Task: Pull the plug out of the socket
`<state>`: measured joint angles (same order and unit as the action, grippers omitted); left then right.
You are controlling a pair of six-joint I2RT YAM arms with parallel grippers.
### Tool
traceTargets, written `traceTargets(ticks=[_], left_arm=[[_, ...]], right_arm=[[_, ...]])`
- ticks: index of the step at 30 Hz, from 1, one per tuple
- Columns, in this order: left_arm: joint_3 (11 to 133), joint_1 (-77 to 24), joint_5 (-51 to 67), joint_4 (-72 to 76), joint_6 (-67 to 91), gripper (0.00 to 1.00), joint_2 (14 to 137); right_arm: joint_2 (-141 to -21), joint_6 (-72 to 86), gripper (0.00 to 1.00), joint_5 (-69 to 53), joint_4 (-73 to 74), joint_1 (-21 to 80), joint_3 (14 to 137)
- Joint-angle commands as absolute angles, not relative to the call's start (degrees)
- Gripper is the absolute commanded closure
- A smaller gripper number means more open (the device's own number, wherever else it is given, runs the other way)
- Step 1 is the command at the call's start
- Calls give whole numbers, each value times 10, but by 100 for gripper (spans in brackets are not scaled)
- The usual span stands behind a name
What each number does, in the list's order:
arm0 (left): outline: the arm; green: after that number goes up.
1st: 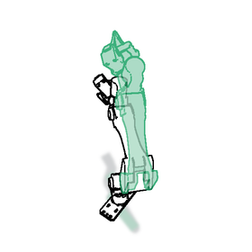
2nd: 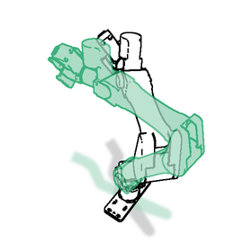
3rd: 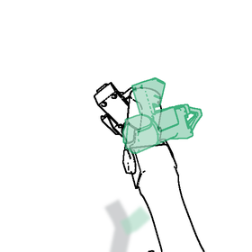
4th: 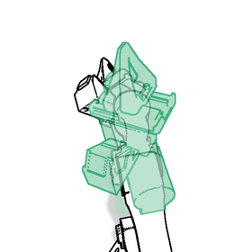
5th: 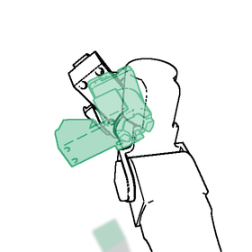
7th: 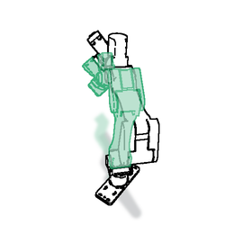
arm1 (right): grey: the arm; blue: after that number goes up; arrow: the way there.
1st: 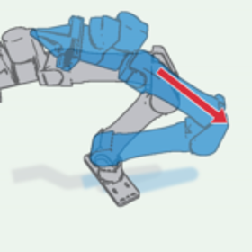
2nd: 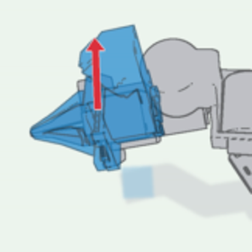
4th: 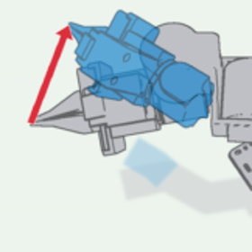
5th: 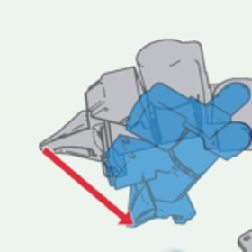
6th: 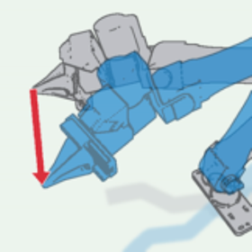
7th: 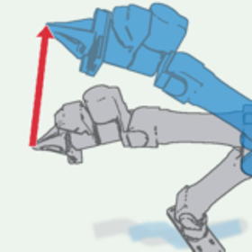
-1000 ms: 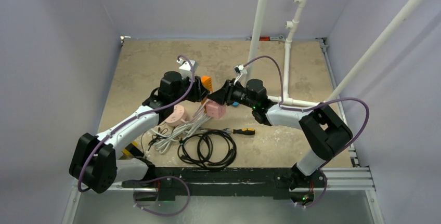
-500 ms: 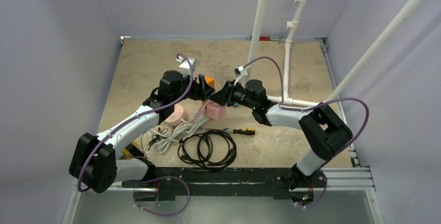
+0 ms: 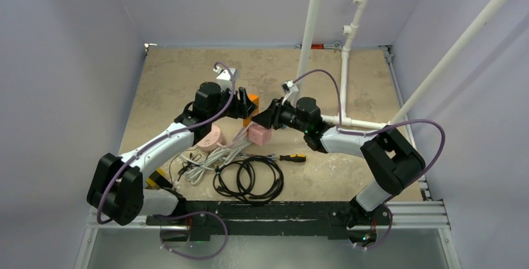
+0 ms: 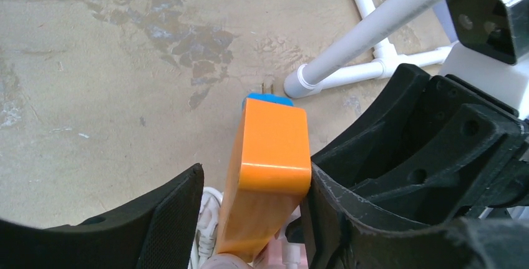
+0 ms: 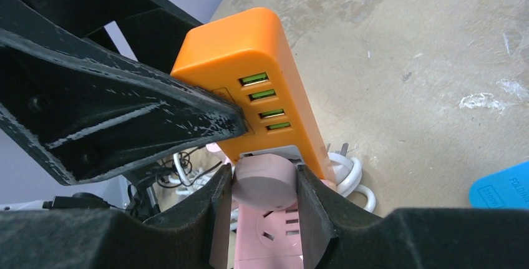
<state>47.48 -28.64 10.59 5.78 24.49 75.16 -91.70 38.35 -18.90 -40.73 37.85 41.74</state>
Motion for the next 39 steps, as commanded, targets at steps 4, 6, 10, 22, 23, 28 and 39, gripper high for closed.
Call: traceTargets(ticks=[4, 6, 10, 22, 23, 28, 39], left_arm=[[499, -288, 113, 67, 245, 54, 767], [499, -288, 120, 71, 246, 60, 771], [502, -288, 127, 72, 248, 90, 778], [507, -288, 31, 35, 245, 100, 771], [508, -288, 24, 33, 246, 100, 771], [509, -288, 15, 28, 238, 100, 773], [506, -289, 46, 41, 230, 100, 773]], right_arm=[[-891, 363, 100, -175, -446, 377, 419], [-891, 364, 100, -174, -446, 377, 418], [-888, 376, 100, -147, -443, 377, 410], [-871, 401, 100, -106, -461, 378, 375], [-869, 403, 100, -104, -464, 379, 373], [-862, 403, 100, -99, -464, 380, 369], [-866, 399, 100, -108, -466, 380, 374]])
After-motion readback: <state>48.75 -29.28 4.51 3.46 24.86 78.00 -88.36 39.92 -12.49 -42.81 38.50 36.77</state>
